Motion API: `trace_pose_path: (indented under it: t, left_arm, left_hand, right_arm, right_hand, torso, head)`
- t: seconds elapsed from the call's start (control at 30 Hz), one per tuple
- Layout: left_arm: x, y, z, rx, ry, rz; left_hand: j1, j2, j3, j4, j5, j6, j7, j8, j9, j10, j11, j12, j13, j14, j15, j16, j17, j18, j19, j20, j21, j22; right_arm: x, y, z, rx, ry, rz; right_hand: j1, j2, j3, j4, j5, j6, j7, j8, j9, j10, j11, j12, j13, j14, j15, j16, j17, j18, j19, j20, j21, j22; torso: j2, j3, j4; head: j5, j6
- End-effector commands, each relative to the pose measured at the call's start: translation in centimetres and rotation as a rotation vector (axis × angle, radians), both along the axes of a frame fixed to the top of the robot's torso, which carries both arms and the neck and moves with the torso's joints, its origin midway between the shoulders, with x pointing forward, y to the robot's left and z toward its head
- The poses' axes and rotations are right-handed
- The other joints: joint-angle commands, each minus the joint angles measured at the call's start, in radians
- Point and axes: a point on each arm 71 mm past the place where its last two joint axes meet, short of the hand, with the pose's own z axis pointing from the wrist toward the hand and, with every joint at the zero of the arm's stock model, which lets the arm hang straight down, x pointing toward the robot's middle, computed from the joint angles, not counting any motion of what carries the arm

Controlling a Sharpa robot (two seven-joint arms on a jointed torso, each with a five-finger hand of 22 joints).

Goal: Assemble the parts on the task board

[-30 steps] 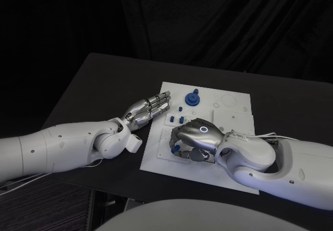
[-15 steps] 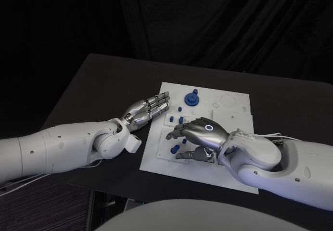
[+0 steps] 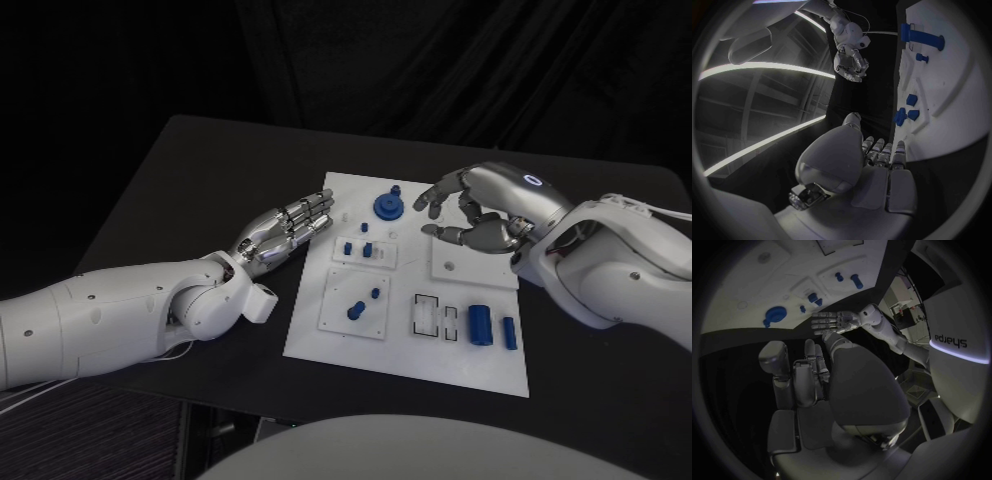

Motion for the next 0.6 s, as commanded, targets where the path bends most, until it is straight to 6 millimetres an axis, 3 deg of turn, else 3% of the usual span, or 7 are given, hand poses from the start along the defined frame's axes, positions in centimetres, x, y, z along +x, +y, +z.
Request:
trace_pose_path:
  t: [0.03,0.07,0.17,0.3,0.37,0.47,0.6]
  left_arm:
    - [0.1,-0.1,0.6,-0.010,-0.051,0.030]
    - [0.1,-0.1,0.6,-0.011,-0.052,0.030]
    - [0.2,-0.3,0.6,-0.014,-0.054,0.027]
    - [0.2,-0.4,0.6,-0.016,-0.055,0.024]
    - [0.2,-0.4,0.6,-0.016,-0.056,0.024]
    - [0.2,-0.3,0.7,-0.016,-0.056,0.025]
    - [0.2,-0.3,0.6,-0.017,-0.054,0.023]
  left_hand:
    - [0.014,0.000,0.009,-0.002,0.009,0.010,0.001,0.004,0.001,0.002,-0.007,0.004,0.002,0.000,-0.007,-0.004,-0.001,0.008,0.002,-0.005,0.003,0.001]
    - [0.016,-0.001,0.010,-0.003,0.012,0.010,0.001,0.004,0.001,0.002,-0.008,0.004,0.002,0.000,-0.007,-0.004,-0.001,0.008,0.003,-0.006,0.003,0.001]
    - [0.018,-0.001,0.012,-0.005,0.015,0.011,0.001,0.004,0.001,0.003,-0.008,0.004,0.002,0.000,-0.007,-0.004,-0.001,0.008,0.003,-0.006,0.003,0.001]
    - [0.023,0.000,0.016,-0.008,0.022,0.011,0.001,0.003,0.001,0.003,-0.006,0.004,0.002,0.000,-0.006,-0.004,-0.001,0.008,0.002,-0.005,0.003,0.000]
    - [0.023,0.000,0.016,-0.008,0.023,0.011,0.001,0.003,0.001,0.003,-0.006,0.004,0.002,0.000,-0.006,-0.004,-0.001,0.008,0.002,-0.005,0.003,0.000]
    - [0.023,0.000,0.016,-0.008,0.023,0.011,0.001,0.003,0.001,0.003,-0.006,0.004,0.002,0.000,-0.006,-0.004,-0.001,0.008,0.002,-0.005,0.003,0.000]
    - [0.025,0.000,0.018,-0.010,0.026,0.012,0.001,0.003,0.001,0.003,-0.006,0.004,0.002,0.000,-0.006,-0.004,-0.001,0.008,0.002,-0.005,0.003,0.000]
  right_arm:
    - [0.7,-2.3,0.3,0.113,0.144,-0.135]
    - [0.8,-2.7,0.3,0.114,0.153,-0.148]
    - [1.1,-4.9,0.0,0.087,0.233,-0.250]
    - [1.0,-7.0,-1.4,0.006,0.356,-0.367]
    - [0.7,-7.7,-2.2,-0.024,0.400,-0.406]
    - [0.2,-8.2,-3.0,-0.049,0.436,-0.440]
    - [-0.4,-8.4,-3.8,-0.079,0.453,-0.468]
  right_hand:
    - [0.005,0.002,0.010,-0.001,0.005,0.061,-0.015,0.036,0.008,0.050,-0.014,0.070,0.039,0.001,-0.015,-0.003,0.008,0.012,-0.004,-0.011,-0.003,0.113]
    - [-0.008,0.000,0.006,0.005,0.006,0.096,-0.032,0.058,0.014,0.076,-0.029,0.142,0.086,0.003,-0.028,-0.003,0.009,0.012,-0.003,-0.020,-0.002,0.113]
    - [-0.061,0.005,-0.005,0.018,0.007,0.122,-0.048,0.077,0.020,0.121,-0.058,0.347,0.279,0.001,-0.040,-0.010,0.001,0.016,-0.006,-0.038,-0.017,0.110]
    - [-0.185,0.020,-0.035,0.026,-0.030,0.143,-0.066,0.097,0.031,0.356,-0.068,0.652,0.719,-0.002,-0.051,-0.020,-0.007,0.018,-0.015,-0.048,-0.049,0.103]
    - [-0.232,0.023,-0.046,0.027,-0.036,0.151,-0.069,0.102,0.034,0.374,-0.068,0.682,0.765,0.008,-0.054,-0.007,0.009,0.015,-0.005,-0.049,-0.033,0.108]
    - [-0.224,0.016,-0.039,0.022,-0.034,0.155,-0.077,0.114,0.047,0.443,-0.077,0.757,0.895,0.035,-0.063,0.034,0.057,0.004,0.031,-0.058,0.036,0.125]
    - [-0.216,0.009,-0.044,0.025,-0.025,0.174,-0.097,0.157,0.087,0.696,-0.099,0.910,1.230,0.116,-0.084,0.172,0.238,-0.035,0.128,-0.079,0.263,0.177]
  torso:
    - [-0.002,-0.0007,0.0010]
    - [-0.002,-0.0008,0.0011]
    - [-0.006,-0.0019,0.0026]
    - [-0.013,-0.0031,-0.0025]
    - [-0.016,-0.0041,-0.0053]
    - [-0.018,-0.0052,-0.0065]
    - [-0.017,-0.0065,-0.0066]
  head:
    - [-0.018,0.000]
    - [-0.022,0.000]
    - [-0.050,0.000]
    - [-0.071,0.000]
    - [-0.079,0.000]
    - [-0.090,0.000]
    - [-0.106,0.000]
